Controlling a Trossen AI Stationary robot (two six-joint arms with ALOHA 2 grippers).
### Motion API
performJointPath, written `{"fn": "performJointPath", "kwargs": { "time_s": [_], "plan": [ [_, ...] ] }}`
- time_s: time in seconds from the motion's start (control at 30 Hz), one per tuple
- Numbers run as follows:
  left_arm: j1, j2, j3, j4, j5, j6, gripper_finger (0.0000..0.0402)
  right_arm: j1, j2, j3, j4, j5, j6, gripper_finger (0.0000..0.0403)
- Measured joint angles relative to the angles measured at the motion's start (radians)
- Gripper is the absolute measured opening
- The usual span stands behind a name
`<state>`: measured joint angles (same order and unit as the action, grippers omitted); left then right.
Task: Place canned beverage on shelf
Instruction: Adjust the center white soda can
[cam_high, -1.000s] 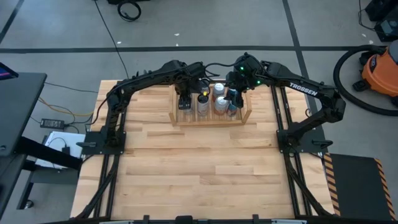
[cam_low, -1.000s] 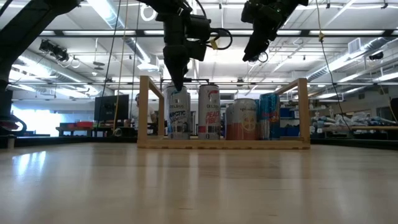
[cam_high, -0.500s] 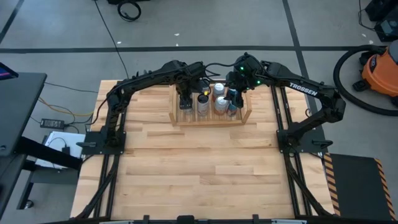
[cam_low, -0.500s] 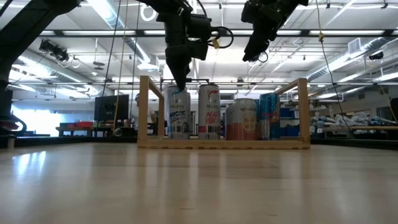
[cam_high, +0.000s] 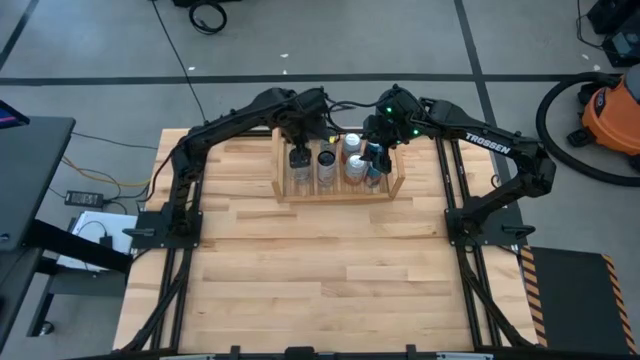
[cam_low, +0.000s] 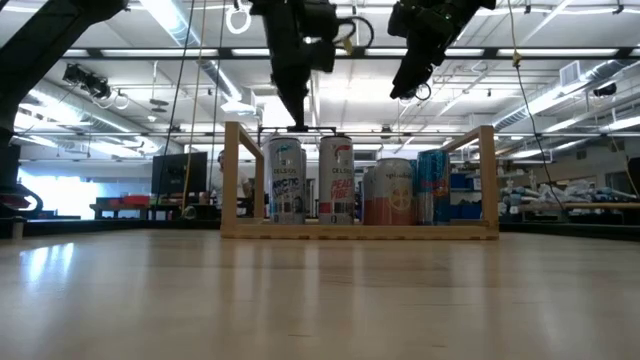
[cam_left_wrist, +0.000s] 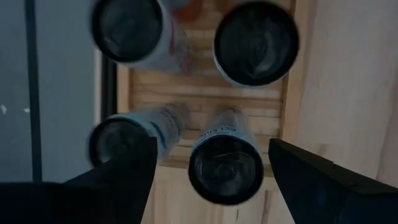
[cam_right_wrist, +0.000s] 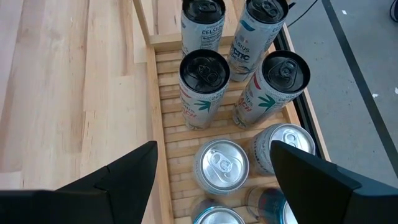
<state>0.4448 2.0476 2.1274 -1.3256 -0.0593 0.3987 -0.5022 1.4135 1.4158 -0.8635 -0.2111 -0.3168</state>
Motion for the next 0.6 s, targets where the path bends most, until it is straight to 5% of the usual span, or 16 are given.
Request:
{"fn": "performJointPath", "kwargs": {
  "time_s": [0.3, 0.6],
  "plan": [
    [-0.024, -0.022, 0.232, -0.082, -0.008, -0.077, 0.0309, 0.002, 0.02, 0.001, 0.035, -0.002, -0.05, 0.0321],
    [-0.035, -0.091, 0.208, -0.111, -0.016, -0.123, 0.0309, 0.003, 0.107, 0.001, 0.189, -0.053, -0.152, 0.032]
  ]
}}
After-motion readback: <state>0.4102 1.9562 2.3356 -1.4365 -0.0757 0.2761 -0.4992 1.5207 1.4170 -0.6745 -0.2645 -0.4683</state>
